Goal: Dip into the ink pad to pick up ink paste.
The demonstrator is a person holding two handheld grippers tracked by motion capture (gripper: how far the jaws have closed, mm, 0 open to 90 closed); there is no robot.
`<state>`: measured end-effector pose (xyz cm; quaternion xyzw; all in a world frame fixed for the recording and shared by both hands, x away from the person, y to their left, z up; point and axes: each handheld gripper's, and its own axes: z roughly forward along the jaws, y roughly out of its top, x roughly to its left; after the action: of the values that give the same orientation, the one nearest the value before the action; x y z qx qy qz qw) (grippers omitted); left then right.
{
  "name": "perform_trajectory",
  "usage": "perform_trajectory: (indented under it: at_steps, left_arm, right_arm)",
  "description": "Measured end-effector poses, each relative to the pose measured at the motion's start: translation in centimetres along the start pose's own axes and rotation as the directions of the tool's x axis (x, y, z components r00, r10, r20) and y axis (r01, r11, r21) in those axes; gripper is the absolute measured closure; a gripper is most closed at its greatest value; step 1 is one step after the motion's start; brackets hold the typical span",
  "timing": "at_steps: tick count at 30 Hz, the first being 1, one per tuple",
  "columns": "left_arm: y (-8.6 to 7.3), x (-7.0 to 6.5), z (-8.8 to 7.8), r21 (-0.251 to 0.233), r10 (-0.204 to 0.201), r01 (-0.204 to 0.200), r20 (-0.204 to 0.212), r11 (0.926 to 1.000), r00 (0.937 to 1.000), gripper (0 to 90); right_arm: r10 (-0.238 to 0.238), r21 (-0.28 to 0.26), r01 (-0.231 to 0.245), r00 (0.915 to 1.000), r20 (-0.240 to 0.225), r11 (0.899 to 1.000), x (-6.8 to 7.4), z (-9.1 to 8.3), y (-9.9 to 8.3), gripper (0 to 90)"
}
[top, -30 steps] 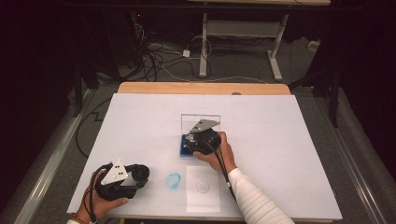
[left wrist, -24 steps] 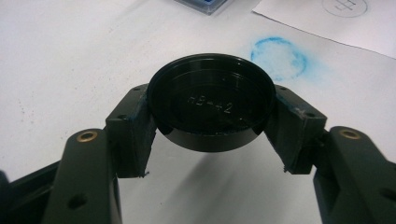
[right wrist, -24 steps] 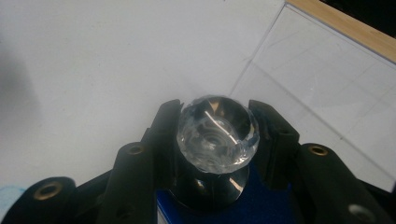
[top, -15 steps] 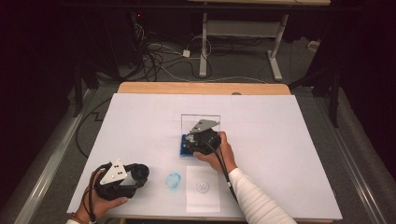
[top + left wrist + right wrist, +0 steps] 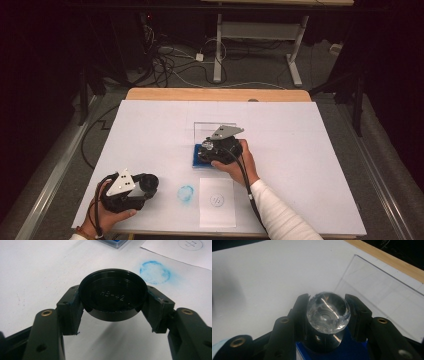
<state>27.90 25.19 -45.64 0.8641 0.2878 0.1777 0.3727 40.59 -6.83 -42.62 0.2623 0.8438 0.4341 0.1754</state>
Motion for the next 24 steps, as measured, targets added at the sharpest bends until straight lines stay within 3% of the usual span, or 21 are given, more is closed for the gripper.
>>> perform_trajectory:
  at_steps: [12,24]
  left_arm:
    - [-0.5,-0.1,-0.2,0.008,-0.006,0.006,0.006,1.0,1.0,36.3]
    - [-0.7,-0.1,-0.7,0.007,-0.005,0.005,-0.002,1.0,1.0,36.4]
  right_arm:
    - [-0.043,-0.058,0.042,0.9991,-0.007,0.997,0.1,-3.1,1.3,57.2]
    - [-0.055,-0.072,0.055,0.9985,-0.003,0.996,0.0,-4.3,1.8,57.2]
